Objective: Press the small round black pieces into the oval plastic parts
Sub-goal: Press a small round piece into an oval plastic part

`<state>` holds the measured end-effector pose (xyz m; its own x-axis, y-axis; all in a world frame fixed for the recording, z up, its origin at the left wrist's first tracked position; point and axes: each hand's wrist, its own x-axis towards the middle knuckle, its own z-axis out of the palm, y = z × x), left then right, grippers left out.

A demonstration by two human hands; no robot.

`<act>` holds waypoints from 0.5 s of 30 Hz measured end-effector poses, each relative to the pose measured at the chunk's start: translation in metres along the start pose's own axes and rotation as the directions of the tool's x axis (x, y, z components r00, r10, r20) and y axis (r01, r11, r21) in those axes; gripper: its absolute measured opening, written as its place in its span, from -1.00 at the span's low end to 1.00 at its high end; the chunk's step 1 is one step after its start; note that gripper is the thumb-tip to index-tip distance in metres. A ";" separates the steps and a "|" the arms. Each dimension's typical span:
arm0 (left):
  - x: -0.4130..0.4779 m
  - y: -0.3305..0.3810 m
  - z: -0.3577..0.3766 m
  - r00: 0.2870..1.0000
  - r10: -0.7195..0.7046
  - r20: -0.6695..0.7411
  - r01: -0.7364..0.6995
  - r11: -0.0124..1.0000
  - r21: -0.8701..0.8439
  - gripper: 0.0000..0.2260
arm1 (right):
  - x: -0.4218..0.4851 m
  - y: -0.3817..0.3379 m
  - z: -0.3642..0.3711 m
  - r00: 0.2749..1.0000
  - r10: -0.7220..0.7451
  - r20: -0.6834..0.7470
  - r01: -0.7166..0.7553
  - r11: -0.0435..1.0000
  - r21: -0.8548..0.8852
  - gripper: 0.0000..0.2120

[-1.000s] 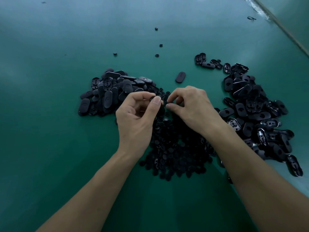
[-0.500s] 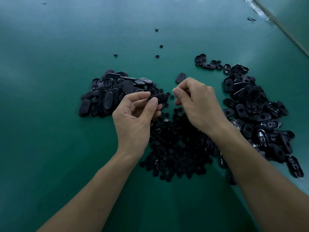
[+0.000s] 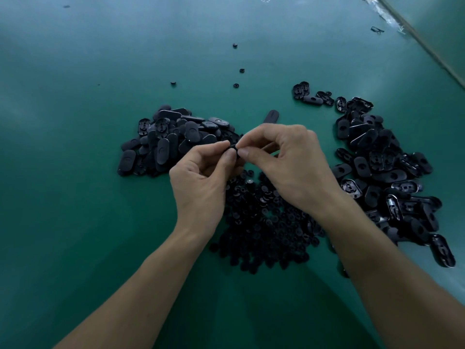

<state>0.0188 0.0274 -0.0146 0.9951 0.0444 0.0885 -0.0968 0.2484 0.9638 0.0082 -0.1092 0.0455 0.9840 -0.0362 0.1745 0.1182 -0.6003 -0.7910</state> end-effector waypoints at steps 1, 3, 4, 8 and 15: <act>0.000 0.000 0.000 1.000 0.004 0.002 -0.004 1.000 0.006 -0.92 | 0.000 0.000 0.002 1.000 0.003 -0.008 -0.003 1.000 -0.006 -0.94; -0.001 0.000 0.001 1.000 0.006 -0.001 -0.006 1.000 0.007 -0.91 | -0.001 0.000 0.004 0.999 0.011 -0.037 -0.011 1.000 -0.007 -0.92; 0.000 0.000 0.001 1.000 0.007 -0.003 -0.007 1.000 0.005 -0.91 | -0.001 0.000 0.005 0.999 0.015 -0.048 -0.015 1.000 -0.003 -0.91; -0.001 0.001 0.001 1.000 0.007 0.006 -0.007 1.000 0.005 -0.92 | -0.002 -0.002 0.007 0.998 0.000 -0.062 -0.002 0.999 -0.033 -0.84; 0.000 0.000 0.000 1.000 0.028 -0.002 -0.028 0.998 0.054 -0.90 | -0.004 -0.002 0.008 0.998 0.033 -0.060 -0.035 0.999 -0.030 -0.91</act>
<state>0.0186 0.0272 -0.0144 0.9920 0.0537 0.1147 -0.1230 0.1947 0.9731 0.0052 -0.1014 0.0415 0.9775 -0.1042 0.1833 0.0798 -0.6220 -0.7789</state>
